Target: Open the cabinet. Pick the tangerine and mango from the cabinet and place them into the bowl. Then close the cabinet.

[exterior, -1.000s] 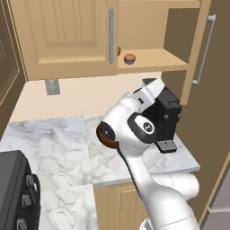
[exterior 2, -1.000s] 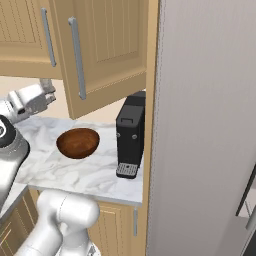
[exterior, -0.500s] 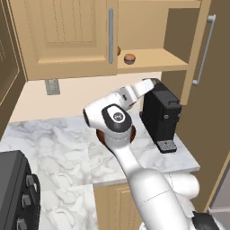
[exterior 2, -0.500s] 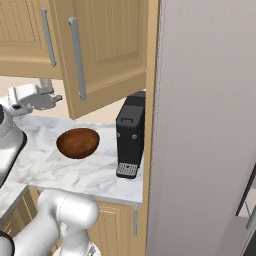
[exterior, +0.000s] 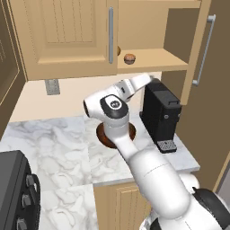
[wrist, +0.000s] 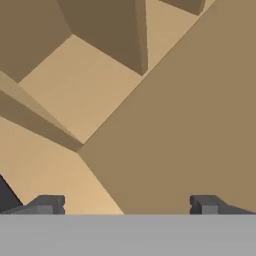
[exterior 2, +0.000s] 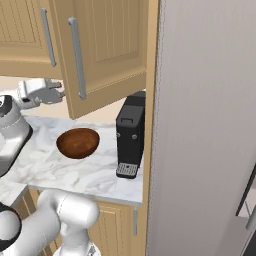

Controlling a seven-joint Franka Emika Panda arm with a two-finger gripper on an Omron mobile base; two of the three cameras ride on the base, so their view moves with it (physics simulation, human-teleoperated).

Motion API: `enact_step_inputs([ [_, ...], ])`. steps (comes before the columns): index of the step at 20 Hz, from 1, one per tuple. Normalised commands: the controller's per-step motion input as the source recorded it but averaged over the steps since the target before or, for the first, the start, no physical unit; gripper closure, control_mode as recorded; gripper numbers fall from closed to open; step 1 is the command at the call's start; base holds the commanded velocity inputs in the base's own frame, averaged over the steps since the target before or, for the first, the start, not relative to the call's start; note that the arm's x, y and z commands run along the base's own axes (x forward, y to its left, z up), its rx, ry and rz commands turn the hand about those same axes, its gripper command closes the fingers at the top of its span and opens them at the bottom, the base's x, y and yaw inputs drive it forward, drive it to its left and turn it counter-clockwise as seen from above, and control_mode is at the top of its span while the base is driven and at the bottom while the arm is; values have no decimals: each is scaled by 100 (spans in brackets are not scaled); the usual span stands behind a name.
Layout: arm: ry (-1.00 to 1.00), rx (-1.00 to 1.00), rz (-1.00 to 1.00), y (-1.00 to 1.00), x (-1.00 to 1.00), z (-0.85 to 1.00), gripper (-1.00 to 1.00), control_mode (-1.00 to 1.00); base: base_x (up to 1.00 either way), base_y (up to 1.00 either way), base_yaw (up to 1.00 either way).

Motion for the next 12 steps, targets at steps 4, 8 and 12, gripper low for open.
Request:
enact_step_inputs([
  [4, -1, 5, 0, -62, 4, 0, -100, -100, 0, 0, 0],
  [8, 0, 6, -2, -74, 0, 0, -100, -100, 0, 0, 0],
  [12, 0, 7, -6, -77, 0, 0, -100, -100, 0, 0, 0],
])
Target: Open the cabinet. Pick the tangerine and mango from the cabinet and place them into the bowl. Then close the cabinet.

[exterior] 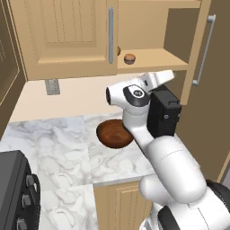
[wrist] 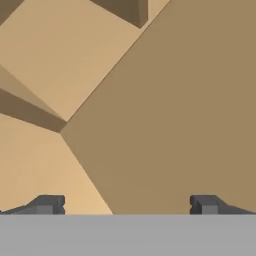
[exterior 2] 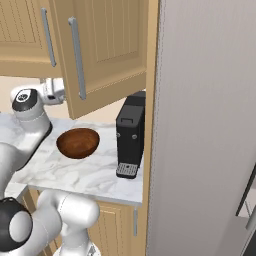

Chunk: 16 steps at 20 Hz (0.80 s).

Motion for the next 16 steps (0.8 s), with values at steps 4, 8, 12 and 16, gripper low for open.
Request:
enact_step_inputs([
  [4, 0, 7, -7, -84, 0, 0, -100, -100, 0, 0, 0],
  [8, -1, 6, -7, -80, 0, 0, -100, -100, 0, 0, 0],
  [12, -4, 7, -2, -63, 0, 0, -100, -100, 0, 0, 0],
  [16, -17, 3, 0, -16, -9, 0, -100, -100, 0, 0, 0],
])
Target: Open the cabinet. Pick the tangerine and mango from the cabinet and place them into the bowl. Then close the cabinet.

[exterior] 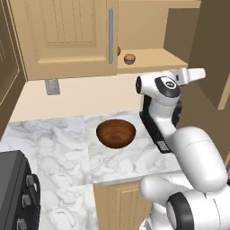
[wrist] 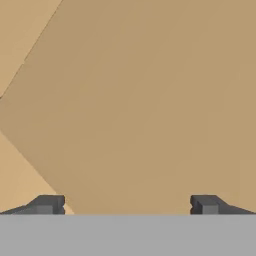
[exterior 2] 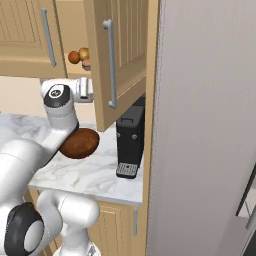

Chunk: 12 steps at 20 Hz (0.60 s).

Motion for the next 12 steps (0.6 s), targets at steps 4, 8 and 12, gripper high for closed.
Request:
enact_step_inputs([
  [4, -34, 2, 1, 63, -44, 0, -100, -100, 0, 0, 0],
  [8, -28, 14, 10, 79, -52, 12, -100, -100, 0, 0, 0],
  [12, -14, 17, 25, 36, -29, 31, -100, -100, 0, 0, 0],
])
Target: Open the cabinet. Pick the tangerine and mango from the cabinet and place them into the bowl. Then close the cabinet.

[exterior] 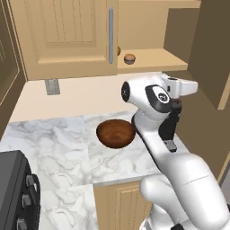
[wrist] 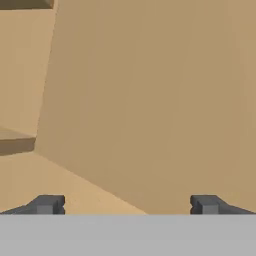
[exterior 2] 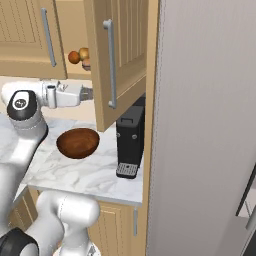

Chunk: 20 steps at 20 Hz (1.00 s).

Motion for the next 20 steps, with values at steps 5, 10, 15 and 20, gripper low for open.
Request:
enact_step_inputs([
  [5, -16, 16, 35, 9, -16, 36, -100, -100, 0, 0, 0],
  [10, -7, 7, 45, 11, -5, 6, -100, -100, 0, 0, 0],
  [15, -6, 0, 52, 21, 0, -9, -100, -100, 0, 0, 0],
  [20, -12, 3, 39, 47, 0, -4, -100, -100, 0, 0, 0],
])
